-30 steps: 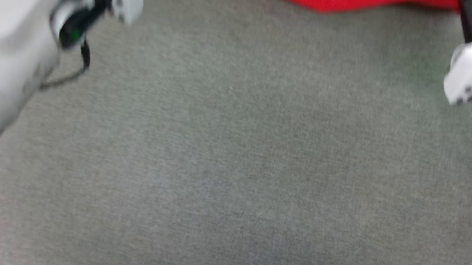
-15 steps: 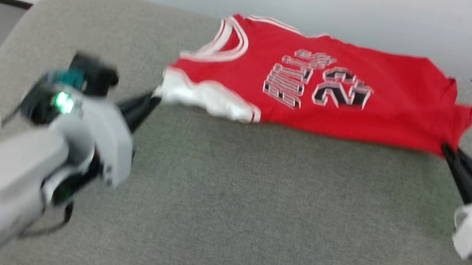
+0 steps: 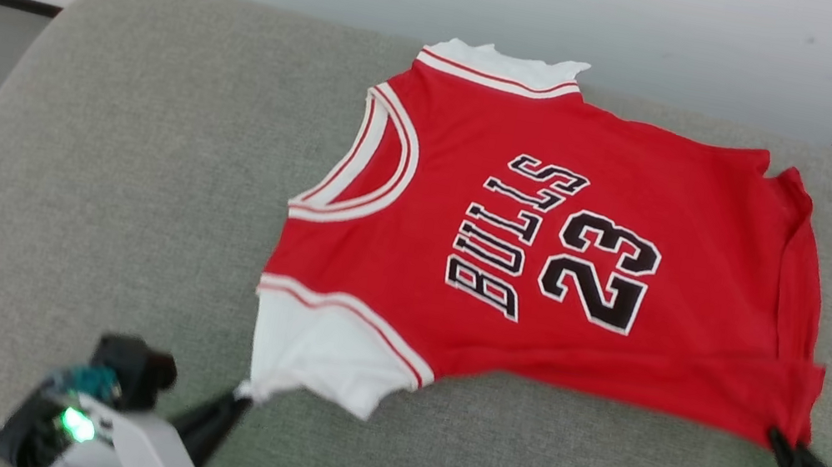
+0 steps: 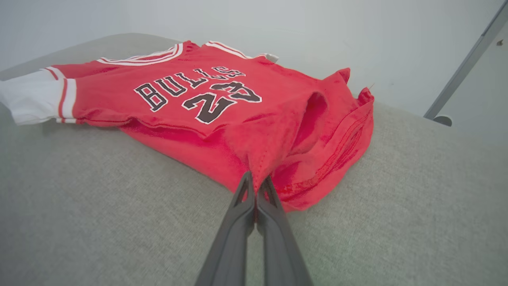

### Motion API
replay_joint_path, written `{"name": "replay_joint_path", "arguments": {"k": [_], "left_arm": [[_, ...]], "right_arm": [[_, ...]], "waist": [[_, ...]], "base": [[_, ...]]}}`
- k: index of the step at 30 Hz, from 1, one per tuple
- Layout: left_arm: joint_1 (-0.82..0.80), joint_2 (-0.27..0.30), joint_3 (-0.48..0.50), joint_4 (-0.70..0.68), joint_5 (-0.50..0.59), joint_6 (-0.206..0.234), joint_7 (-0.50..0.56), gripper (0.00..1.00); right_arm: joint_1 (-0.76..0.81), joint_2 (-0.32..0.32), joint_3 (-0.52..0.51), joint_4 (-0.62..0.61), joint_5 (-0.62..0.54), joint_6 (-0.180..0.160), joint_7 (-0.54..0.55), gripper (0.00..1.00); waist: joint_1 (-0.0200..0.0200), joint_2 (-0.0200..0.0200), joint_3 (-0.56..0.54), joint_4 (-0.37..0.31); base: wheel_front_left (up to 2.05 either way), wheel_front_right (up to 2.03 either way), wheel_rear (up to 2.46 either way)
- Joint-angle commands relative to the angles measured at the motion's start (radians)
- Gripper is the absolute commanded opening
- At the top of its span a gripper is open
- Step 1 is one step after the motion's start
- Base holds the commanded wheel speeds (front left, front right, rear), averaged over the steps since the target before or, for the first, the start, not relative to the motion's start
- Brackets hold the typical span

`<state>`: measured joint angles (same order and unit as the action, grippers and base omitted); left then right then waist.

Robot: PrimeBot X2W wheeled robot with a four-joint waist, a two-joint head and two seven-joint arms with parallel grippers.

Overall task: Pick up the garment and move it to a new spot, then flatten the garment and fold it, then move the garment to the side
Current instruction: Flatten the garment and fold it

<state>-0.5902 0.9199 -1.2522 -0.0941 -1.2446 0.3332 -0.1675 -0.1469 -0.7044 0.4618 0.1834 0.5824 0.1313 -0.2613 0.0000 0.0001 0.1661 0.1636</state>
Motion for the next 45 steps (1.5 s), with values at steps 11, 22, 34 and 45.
{"name": "replay_joint_path", "arguments": {"k": [11,22,34,45], "left_arm": [[0.145,0.051,0.002,-0.179,-0.039,0.155,-0.009,0.00],[-0.167,0.144,0.042,-0.245,0.143,0.150,0.185,0.00],[-0.519,-0.079,0.025,0.171,0.240,-0.169,0.397,0.00],[-0.565,-0.257,-0.001,0.550,0.191,-0.375,0.491,0.00]], "right_arm": [[0.265,0.072,-0.230,-0.140,-0.069,-0.001,-0.005,0.00],[0.175,0.104,-0.290,-0.202,-0.053,-0.001,0.080,0.00],[-0.086,0.139,-0.245,-0.089,-0.052,-0.001,0.282,0.00],[-0.215,0.163,-0.141,0.046,0.015,-0.001,0.424,0.00]], "waist": [[0.0000,-0.0001,0.041,-0.006],[0.0000,-0.0001,0.073,-0.036],[0.0000,-0.0001,0.129,-0.092],[0.0000,-0.0001,0.146,-0.109]], "base": [[0.00,0.00,0.00],[0.00,0.00,0.00],[0.00,0.00,0.00],[0.00,0.00,0.00]]}}
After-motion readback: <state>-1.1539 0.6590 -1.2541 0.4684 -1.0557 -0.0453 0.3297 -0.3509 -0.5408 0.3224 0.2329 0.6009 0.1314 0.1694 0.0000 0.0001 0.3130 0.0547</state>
